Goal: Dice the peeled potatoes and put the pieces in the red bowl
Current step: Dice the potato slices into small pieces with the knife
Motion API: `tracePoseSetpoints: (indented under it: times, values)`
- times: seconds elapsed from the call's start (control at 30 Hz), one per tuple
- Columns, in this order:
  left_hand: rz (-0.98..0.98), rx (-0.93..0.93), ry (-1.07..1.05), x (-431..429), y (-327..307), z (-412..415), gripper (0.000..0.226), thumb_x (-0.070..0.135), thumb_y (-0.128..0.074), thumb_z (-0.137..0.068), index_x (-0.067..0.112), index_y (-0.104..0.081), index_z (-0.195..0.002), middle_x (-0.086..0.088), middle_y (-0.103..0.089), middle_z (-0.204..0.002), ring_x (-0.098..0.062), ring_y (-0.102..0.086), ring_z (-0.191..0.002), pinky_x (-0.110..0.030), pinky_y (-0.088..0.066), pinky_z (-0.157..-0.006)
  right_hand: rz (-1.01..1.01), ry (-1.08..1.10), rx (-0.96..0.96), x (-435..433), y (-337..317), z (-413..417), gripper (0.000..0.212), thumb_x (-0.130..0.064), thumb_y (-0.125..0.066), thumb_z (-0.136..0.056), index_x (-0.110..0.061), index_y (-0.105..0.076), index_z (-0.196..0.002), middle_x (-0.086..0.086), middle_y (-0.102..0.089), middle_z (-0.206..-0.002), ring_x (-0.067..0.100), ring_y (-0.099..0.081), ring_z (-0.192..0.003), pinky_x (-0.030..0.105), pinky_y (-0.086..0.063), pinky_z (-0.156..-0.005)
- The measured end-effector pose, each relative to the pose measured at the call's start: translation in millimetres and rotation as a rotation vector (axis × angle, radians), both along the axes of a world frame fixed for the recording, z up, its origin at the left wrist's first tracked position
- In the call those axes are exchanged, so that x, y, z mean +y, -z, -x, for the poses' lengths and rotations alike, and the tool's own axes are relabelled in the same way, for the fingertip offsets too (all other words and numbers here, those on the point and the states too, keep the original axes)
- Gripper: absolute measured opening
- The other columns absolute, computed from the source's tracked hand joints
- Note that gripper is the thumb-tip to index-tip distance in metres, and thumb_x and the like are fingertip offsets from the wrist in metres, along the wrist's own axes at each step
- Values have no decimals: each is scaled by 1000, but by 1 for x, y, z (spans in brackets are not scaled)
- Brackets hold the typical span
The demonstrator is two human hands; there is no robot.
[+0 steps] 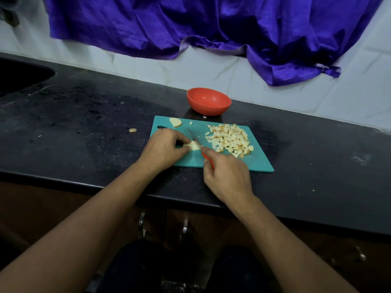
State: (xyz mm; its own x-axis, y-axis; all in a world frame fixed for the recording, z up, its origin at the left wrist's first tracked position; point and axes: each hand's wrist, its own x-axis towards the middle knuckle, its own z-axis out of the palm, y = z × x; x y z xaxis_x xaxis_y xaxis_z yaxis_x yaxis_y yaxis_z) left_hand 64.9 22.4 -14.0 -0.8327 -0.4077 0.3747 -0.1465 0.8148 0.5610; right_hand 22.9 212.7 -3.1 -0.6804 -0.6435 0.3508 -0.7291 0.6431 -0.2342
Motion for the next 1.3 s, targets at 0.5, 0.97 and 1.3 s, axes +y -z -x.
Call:
tracePoseSetpoints:
  times: [0.5,0.97,1.3]
  values:
    - [41,7,-90,5,-1,-5,26,27,-74,-89,24,-79,-114,8,-76,-114,-14,-65,-110,-38,-52,-100,-78,16,-102,15,-18,5,42,-35,-50,-102,-42,-55,-143,-15,-59,-83,4,-47,-62,24,-32,-53]
    - [50,20,-110,4,2,-4,25,29,-75,-88,24,-80,-112,7,-77,-111,-17,-65,-110,-40,-53,-98,-16,41,-32,-15,-6,-9,46,-34,-46,-103,-37,-48,-149,-3,-68,-90,15,-57,-79,33,-44,-64]
    - [78,20,-119,6,-1,-5,24,30,-75,-89,23,-80,-112,7,-76,-112,-15,-65,-109,-39,-53,-98,-177,11,30,-10,-13,-13,48,-32,-42,-105,-35,-44,-152,-1,-66,-93,18,-59,-85,37,-49,-72]
